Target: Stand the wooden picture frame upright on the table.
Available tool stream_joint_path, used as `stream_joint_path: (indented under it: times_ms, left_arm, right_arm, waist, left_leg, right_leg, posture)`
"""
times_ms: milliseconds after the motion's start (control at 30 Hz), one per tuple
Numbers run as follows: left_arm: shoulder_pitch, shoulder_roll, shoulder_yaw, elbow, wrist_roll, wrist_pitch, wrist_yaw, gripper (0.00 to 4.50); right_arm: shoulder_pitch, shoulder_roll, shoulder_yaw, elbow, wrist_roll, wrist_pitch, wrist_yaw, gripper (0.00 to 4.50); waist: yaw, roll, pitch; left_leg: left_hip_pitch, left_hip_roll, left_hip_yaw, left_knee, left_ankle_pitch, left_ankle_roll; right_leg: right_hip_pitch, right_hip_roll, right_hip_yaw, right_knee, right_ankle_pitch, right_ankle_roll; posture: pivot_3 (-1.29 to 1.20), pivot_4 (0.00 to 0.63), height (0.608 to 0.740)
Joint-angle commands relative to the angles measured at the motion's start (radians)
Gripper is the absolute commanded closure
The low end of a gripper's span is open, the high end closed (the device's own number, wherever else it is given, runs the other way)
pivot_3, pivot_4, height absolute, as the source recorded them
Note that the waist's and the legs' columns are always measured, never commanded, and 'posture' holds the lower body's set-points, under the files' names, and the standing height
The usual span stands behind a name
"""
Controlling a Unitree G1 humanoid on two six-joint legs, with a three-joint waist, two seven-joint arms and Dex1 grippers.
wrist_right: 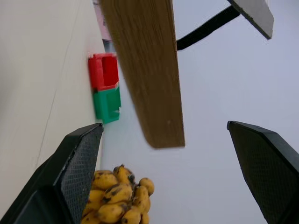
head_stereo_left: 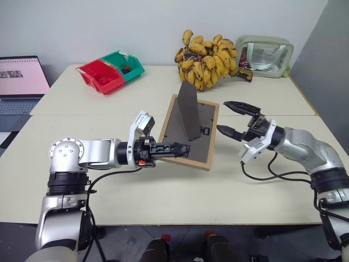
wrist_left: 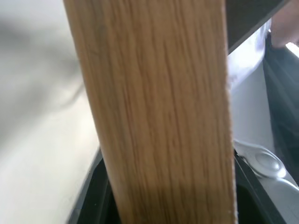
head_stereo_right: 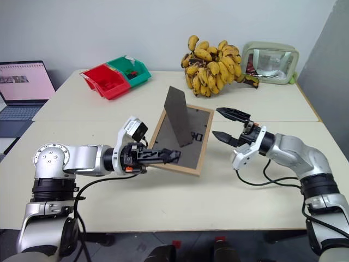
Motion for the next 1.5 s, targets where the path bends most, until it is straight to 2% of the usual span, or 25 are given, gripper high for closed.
stream_joint_path:
  times_ms: [33,133,400,467,600,667,867,967,1067,1167,1233,1367,1500]
  left_arm:
    - [-0.002,0.033,-0.024,-0.057,-0.067,-0.056,-0.027,3.2]
    - [0.011,0.049,-0.039,-0.074,-0.067,-0.076,-0.041,3.2]
    - [0.05,0.056,-0.048,-0.14,-0.067,-0.136,-0.043,3.2]
    - [0.056,0.046,-0.049,-0.149,-0.067,-0.154,-0.033,3.2]
    - [0.076,0.038,-0.041,-0.19,-0.067,-0.19,-0.013,3.2]
    - [0.081,0.026,-0.008,-0.197,-0.067,-0.206,-0.039,2.52]
    - [0.068,0.051,0.089,-0.151,-0.067,-0.244,-0.016,1.53]
    - [0.074,0.065,0.157,-0.157,-0.067,-0.262,0.0,0.85]
    - [0.132,0.103,0.25,-0.215,-0.067,-0.304,0.049,0.09]
    - [0.236,0.204,0.329,-0.344,-0.032,-0.349,0.108,0.0]
    - [0.303,0.241,0.37,-0.449,0.042,-0.382,0.13,0.0]
    - [0.375,0.23,0.379,-0.625,0.291,-0.513,0.226,0.0]
    - [0.411,0.208,0.309,-0.728,0.562,-0.614,0.225,0.0]
  right_arm:
    - [-0.049,0.006,0.027,0.026,-0.032,-0.047,-0.067,0.02]
    - [-0.073,0.002,0.055,0.053,-0.035,-0.079,-0.083,0.49]
    - [-0.097,-0.003,0.069,0.055,-0.044,-0.098,-0.113,2.56]
    - [-0.1,-0.003,0.069,0.053,-0.058,-0.097,-0.125,2.96]
    - [-0.104,-0.006,0.071,0.057,-0.085,-0.095,-0.148,3.11]
    - [-0.105,-0.013,0.07,0.06,-0.099,-0.097,-0.163,3.11]
    - [-0.102,-0.029,0.074,0.09,-0.076,-0.106,-0.177,3.22]
    - [-0.101,-0.035,0.082,0.128,-0.058,-0.113,-0.172,3.22]
    - [-0.114,-0.023,0.092,0.224,0.039,-0.098,-0.116,3.22]
    - [-0.131,0.025,0.116,0.34,0.234,-0.005,0.088,3.22]
    - [-0.132,0.095,0.1,0.372,0.448,0.154,0.334,3.22]
    - [-0.172,0.257,-0.02,0.345,0.869,0.722,0.838,3.22]
    - [-0.255,0.333,-0.089,0.362,1.032,1.073,1.053,3.22]
  waist:
    - [0.001,0.0,0.0]
    - [0.003,0.0,0.0]
    - [0.001,0.0,0.0]
    - [0.001,0.0,0.0]
    - [0.0,0.0,0.0]
    - [0.001,0.0,0.0]
    - [0.0,0.0,0.0]
    - [0.0,0.0,0.0]
    - [-0.002,0.0,0.0]
    - [-0.009,-0.001,0.0]
    - [-0.016,-0.002,0.001]
    - [-0.014,-0.002,0.001]
    - [0.003,-0.001,0.002]
  left_leg:
    - [0.0,0.0,-0.001,0.0,0.0,0.0]
    - [0.0,-0.001,-0.001,0.0,0.001,-0.001]
    - [0.001,-0.001,-0.001,0.001,0.001,0.0]
    - [0.001,-0.001,-0.001,0.001,0.001,0.0]
    - [0.002,-0.001,0.0,0.001,0.0,0.0]
    - [0.002,-0.001,0.0,0.001,0.001,0.0]
    - [0.002,-0.001,0.0,0.003,0.0,0.0]
    - [0.002,-0.001,0.0,0.004,-0.001,0.002]
    - [0.002,-0.001,0.0,0.006,-0.001,0.002]
    - [0.003,0.001,0.002,0.006,-0.001,0.003]
    - [0.004,0.001,0.002,0.006,-0.002,0.003]
    - [0.008,0.002,0.0,0.006,-0.002,0.004]
    - [0.008,0.001,-0.002,0.006,-0.002,0.004]
  right_leg:
    - [0.0,0.0,-0.001,0.001,0.0,0.0]
    - [0.0,0.002,-0.001,0.001,0.0,0.0]
    - [0.0,0.003,-0.001,0.002,0.0,0.0]
    - [0.0,0.003,0.0,0.002,0.0,0.0]
    - [0.001,0.004,0.0,0.003,0.0,0.0]
    - [0.001,0.004,0.0,0.004,0.0,0.0]
    - [0.001,0.004,0.001,0.006,0.0,-0.001]
    - [0.001,0.004,0.001,0.007,0.0,-0.001]
    - [0.001,0.004,0.001,0.008,0.0,-0.001]
    - [0.001,0.001,0.003,0.008,0.0,-0.001]
    - [0.002,0.001,0.003,0.009,-0.001,-0.002]
    - [0.008,0.0,0.001,0.008,-0.001,-0.002]
    - [0.009,0.001,-0.001,0.008,-0.001,-0.002]
  posture:
    - [0.0,0.15,0.74]
    - [0.0,0.15,0.74]
    - [0.0,0.15,0.74]
    - [0.0,0.15,0.74]
    - [0.0,0.15,0.74]
    - [0.0,0.15,0.74]
    - [0.0,0.15,0.74]
    - [0.0,0.15,0.74]
    - [0.0,0.15,0.74]
    - [0.0,0.15,0.74]
    - [0.0,0.15,0.74]
    - [0.0,0.15,0.74]
    - [0.0,0.15,0.74]
